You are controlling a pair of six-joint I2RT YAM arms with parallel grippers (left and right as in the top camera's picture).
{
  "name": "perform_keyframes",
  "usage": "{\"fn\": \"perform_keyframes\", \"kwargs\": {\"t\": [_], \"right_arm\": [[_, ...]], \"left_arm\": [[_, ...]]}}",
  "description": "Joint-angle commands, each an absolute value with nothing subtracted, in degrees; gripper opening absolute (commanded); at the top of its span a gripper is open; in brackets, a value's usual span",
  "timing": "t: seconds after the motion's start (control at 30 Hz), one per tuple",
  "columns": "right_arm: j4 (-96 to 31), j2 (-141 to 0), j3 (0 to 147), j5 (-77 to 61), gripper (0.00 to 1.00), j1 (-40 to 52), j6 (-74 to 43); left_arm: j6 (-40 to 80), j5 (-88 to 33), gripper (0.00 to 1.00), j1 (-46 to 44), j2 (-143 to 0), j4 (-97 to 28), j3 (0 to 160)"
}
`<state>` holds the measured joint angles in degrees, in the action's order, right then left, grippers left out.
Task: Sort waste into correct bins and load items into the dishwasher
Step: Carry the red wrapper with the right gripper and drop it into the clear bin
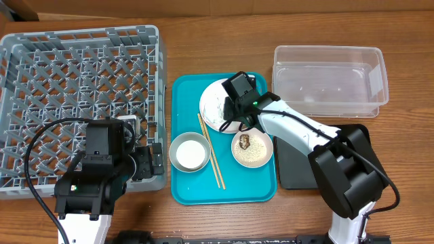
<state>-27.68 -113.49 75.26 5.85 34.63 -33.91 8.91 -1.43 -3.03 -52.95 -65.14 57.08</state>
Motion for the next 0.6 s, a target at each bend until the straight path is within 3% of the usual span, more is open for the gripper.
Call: {"fn": "perform_keyframes", "kwargs": {"t": [0.0, 0.03, 0.27, 0.57], "right_arm": [[-28.2, -113.1, 76.9, 4.2, 0.1, 34.5, -34.5], [-28.4, -112.7, 76.9, 3.6, 0.04, 34.4, -34.5], [-30.1, -103.9, 77.0, 3.4, 0.04, 32.4, -34.3], [-35.3, -89.2, 77.0, 11.9, 0.04, 23.2, -35.0]], "left_arm": [[9.7, -1.1, 1.0, -3.4, -52.8, -65.2, 58.7], [9.7, -1.1, 1.0, -3.4, -52.8, -65.2, 58.7], [9.7, -1.1, 1.0, -3.4, -52.8, -65.4, 58.7], [9.7, -1.1, 1.0, -3.4, -52.8, -65.4, 58.7]]}}
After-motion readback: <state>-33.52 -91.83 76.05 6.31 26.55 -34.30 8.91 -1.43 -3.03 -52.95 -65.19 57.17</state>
